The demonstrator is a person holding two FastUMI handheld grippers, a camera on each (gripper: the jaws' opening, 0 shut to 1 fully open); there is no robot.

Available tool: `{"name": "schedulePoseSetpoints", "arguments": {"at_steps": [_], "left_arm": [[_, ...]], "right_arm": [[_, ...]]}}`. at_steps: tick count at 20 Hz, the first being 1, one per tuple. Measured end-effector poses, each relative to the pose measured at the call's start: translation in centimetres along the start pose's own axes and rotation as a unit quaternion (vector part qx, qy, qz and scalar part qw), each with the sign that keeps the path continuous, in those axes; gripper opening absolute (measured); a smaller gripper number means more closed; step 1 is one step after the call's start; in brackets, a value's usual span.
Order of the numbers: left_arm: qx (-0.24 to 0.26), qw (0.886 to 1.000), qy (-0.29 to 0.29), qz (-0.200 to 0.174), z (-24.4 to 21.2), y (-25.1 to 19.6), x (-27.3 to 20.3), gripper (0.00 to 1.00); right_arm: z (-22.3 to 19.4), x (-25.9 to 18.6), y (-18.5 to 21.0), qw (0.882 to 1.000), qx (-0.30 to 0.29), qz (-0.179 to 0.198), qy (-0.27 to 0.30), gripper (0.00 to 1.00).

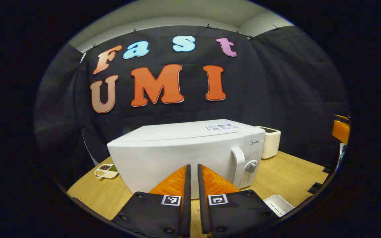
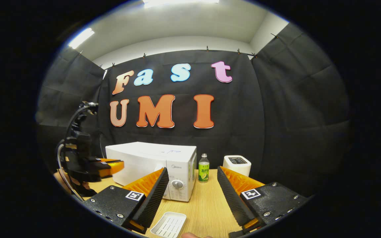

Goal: Open the microwave oven with the left hand, put the food in, and close the microwave oven.

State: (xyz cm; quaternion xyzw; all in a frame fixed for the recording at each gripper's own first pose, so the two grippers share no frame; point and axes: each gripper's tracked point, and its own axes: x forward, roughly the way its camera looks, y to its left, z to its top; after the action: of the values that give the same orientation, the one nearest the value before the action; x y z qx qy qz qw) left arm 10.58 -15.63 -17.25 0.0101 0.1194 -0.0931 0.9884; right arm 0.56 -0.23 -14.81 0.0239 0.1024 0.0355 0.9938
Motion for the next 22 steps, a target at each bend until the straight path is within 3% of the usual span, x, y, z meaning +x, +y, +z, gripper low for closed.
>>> {"name": "schedulePoseSetpoints", "arguments": {"at_steps": [2,3,7,8,11,15,16,18,19,20,22], "left_arm": [[0.004,1.000,-0.014,0.021,3.2,2.8,-2.8,0.23],[0.000,0.999,-0.025,0.031,4.8,4.0,-4.2,0.38],[-0.011,0.996,-0.066,0.060,10.0,8.5,-9.6,0.80],[-0.012,0.995,-0.071,0.072,10.8,9.9,-10.8,0.75],[-0.022,0.992,-0.079,0.097,12.7,12.9,-13.7,0.92],[-0.007,0.985,-0.090,0.145,15.0,16.7,-17.1,0.93],[-0.004,0.984,-0.095,0.148,15.7,17.2,-17.9,0.97],[-0.011,0.983,-0.106,0.152,17.0,18.0,-19.1,0.94],[-0.017,0.982,-0.109,0.156,17.4,18.5,-19.6,0.98],[-0.022,0.981,-0.111,0.161,17.9,19.1,-20.0,0.94],[-0.026,0.978,-0.121,0.169,19.2,20.1,-20.5,0.98]], "right_arm": [[1.8,0.0,0.5,1.000,-0.008,0.001,-0.006,0.92],[3.0,0.1,0.7,1.000,-0.008,0.003,-0.011,0.92],[7.1,0.3,1.6,0.999,-0.006,0.014,-0.030,0.92],[8.2,0.2,1.8,0.999,-0.011,0.017,-0.034,0.92],[11.3,-0.3,2.7,0.998,-0.019,0.027,-0.057,0.91],[14.1,-0.4,3.5,0.997,-0.020,0.031,-0.071,0.91],[14.6,-0.4,3.8,0.997,-0.018,0.032,-0.073,0.91],[15.5,-0.2,4.6,0.996,-0.018,0.040,-0.076,0.91],[15.9,-0.1,4.9,0.996,-0.020,0.044,-0.076,0.91],[16.2,0.0,5.1,0.996,-0.022,0.046,-0.076,0.91],[17.1,-0.1,5.1,0.996,-0.019,0.046,-0.080,0.91]]}}
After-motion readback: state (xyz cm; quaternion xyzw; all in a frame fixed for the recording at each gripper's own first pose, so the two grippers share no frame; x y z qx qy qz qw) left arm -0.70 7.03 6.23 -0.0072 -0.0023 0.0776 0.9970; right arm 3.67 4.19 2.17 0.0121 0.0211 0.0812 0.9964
